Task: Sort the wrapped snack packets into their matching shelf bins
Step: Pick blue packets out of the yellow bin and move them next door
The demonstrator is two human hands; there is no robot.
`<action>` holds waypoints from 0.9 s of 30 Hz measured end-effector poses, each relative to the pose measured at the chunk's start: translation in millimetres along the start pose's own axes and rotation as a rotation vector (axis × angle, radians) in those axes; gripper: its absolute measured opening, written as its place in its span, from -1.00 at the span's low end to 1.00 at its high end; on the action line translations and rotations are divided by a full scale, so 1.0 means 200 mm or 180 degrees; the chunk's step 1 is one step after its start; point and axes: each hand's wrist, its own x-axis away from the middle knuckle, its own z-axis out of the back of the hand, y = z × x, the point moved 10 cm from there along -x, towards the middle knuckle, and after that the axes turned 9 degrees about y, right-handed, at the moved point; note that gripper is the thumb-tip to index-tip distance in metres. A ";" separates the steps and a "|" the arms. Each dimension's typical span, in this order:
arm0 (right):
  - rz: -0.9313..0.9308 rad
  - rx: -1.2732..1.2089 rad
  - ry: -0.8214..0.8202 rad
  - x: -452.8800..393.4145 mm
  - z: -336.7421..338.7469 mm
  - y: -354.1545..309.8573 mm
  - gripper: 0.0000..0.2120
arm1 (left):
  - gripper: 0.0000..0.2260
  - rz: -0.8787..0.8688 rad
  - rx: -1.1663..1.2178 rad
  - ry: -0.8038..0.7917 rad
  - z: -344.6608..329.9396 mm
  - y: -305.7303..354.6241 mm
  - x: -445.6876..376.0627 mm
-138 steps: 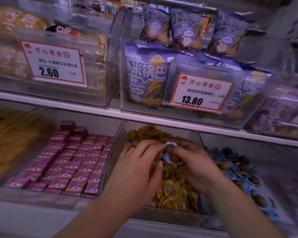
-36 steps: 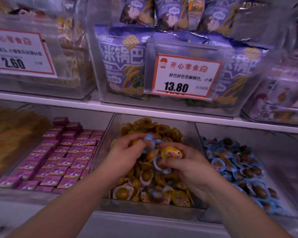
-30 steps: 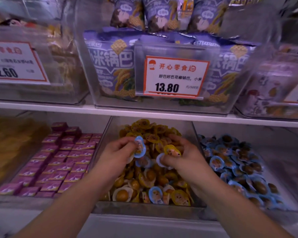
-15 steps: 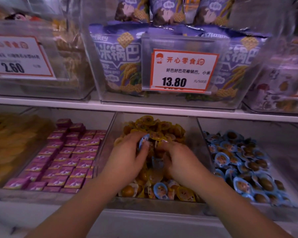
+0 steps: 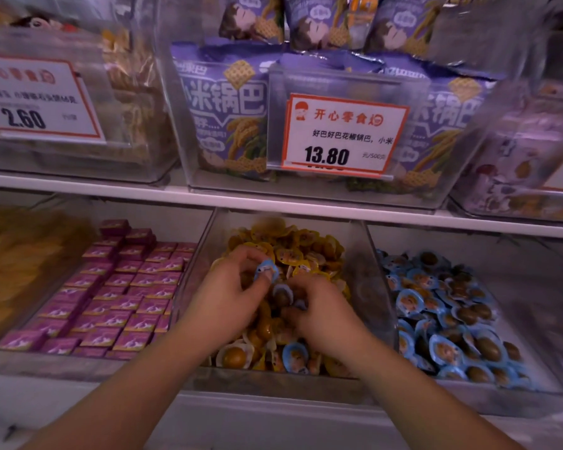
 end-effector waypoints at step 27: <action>-0.1686 -0.0763 0.1510 0.21 1.18 0.77 -0.85 | -0.57 -0.1140 -0.2156 -0.2510 -0.46 0.03 0.22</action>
